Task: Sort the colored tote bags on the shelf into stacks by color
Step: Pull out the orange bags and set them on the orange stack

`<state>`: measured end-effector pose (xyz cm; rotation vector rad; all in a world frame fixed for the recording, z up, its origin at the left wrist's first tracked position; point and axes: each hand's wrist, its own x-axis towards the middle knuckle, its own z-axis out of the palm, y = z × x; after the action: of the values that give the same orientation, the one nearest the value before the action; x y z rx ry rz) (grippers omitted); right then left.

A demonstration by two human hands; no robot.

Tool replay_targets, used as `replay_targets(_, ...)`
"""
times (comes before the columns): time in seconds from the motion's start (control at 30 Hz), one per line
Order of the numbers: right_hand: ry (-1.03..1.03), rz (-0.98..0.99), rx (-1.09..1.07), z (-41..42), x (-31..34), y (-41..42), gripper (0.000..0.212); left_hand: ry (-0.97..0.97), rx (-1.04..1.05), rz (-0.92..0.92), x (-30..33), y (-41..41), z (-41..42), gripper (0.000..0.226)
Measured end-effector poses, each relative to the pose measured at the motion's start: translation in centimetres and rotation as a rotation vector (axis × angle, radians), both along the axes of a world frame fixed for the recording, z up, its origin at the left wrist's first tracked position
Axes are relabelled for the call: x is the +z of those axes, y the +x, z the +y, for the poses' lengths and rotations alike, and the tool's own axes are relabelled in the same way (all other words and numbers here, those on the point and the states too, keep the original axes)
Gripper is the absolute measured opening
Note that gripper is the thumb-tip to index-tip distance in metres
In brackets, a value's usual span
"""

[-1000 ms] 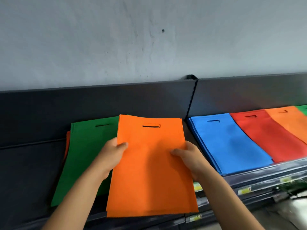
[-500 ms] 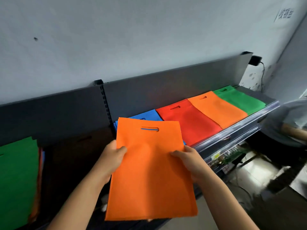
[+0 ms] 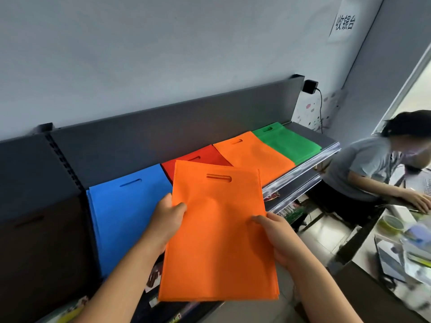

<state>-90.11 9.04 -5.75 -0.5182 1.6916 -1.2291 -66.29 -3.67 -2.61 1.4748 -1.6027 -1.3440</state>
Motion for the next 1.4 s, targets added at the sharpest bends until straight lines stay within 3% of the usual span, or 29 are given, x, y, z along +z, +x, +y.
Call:
replay_targets(0.43, 0.076, 0.119, -0.087, -6.8, 0.0, -10.4, 0.013, 0.013, -0.07, 0.032, -1.0, -11.7, -9.6, 0.016)
replay_targets(0.73, 0.089, 0.248, -0.104, -13.9, 0.5, -17.5, 0.011, 0.015, -0.107, -0.078, -2.2, -19.2, -16.9, 0.017)
replay_targets(0.87, 0.084, 0.365, -0.035, -17.3, 0.4, -22.5, 0.013, 0.038, -0.107, -0.097, -2.5, -22.5, -18.5, 0.019)
replay_targets(1.03, 0.069, 0.51, 0.041, -22.9, -0.4, -29.6, 0.015, 0.05, -0.065, -0.155, -3.2, -26.6, -20.3, 0.051)
replay_targets(1.17, 0.057, 0.594, 0.193, -27.0, -1.2, -34.1, 0.021, 0.087, -0.049, -0.233, -3.2, -29.3, -20.8, 0.04)
replay_targets(1.4, 0.041, 0.682, 0.376, -32.3, -4.4, -36.5, 0.013, 0.1, -0.044, -0.448, -4.8, -30.9, -20.6, 0.054)
